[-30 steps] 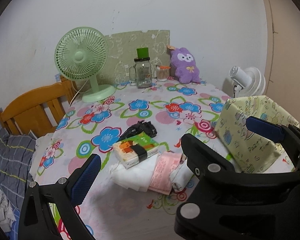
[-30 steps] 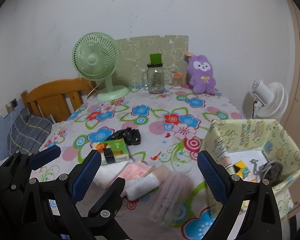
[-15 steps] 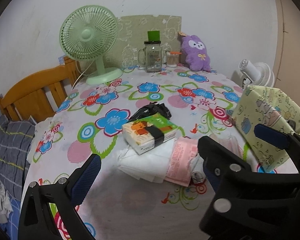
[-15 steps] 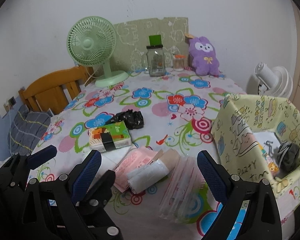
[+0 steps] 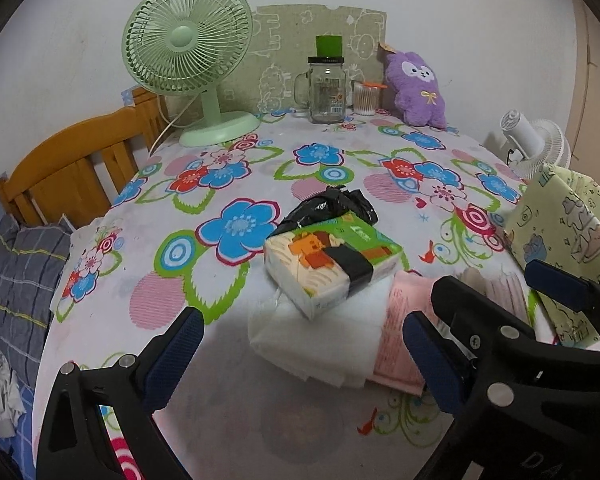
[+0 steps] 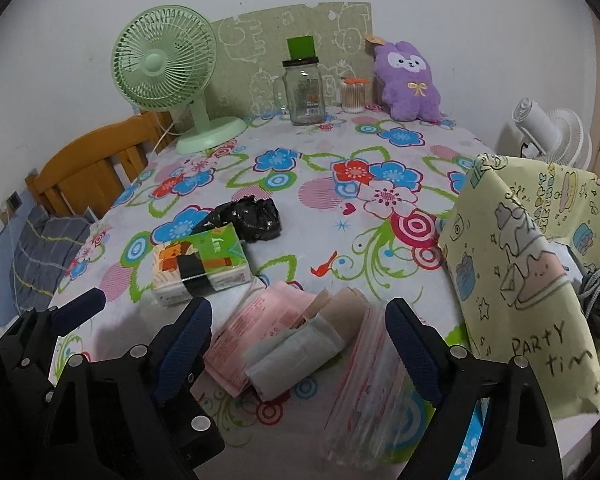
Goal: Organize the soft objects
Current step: 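Grasp rolled beige cloth with right tool while left tool grasps green tissue pack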
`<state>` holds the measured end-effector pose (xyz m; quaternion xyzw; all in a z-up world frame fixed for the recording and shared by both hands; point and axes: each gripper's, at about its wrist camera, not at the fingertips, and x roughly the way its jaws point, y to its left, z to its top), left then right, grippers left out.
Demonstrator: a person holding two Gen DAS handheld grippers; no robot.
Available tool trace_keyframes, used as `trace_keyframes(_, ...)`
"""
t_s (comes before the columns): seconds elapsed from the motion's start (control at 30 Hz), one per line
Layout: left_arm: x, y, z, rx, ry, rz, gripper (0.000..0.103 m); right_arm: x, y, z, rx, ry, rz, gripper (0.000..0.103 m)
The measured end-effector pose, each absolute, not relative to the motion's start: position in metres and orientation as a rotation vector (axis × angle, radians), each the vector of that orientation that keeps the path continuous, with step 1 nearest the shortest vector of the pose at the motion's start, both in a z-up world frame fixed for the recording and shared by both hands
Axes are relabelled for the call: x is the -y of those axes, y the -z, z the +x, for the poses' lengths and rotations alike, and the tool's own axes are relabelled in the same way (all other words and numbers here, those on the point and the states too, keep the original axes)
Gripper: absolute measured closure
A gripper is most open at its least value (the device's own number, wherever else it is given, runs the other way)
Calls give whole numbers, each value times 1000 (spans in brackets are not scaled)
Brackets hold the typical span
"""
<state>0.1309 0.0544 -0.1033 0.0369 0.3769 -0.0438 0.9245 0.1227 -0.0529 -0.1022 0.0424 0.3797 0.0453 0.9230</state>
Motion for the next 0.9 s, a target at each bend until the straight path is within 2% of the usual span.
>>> trace_keyframes(0.73, -34, 116, 184, -829, 151, 75, 3, 65, 110, 166, -813, -59, 123, 13)
trace_keyframes(0.77, -34, 117, 185, -831, 153, 75, 5, 65, 111, 168, -816, -60, 125, 13)
trace_keyframes(0.8, -34, 118, 185, -835, 160, 74, 14, 65, 112, 169, -818, -59, 125, 13)
trace_keyframes(0.9, -34, 119, 186, -842, 174, 74, 14, 66, 115, 171, -830, -67, 130, 13)
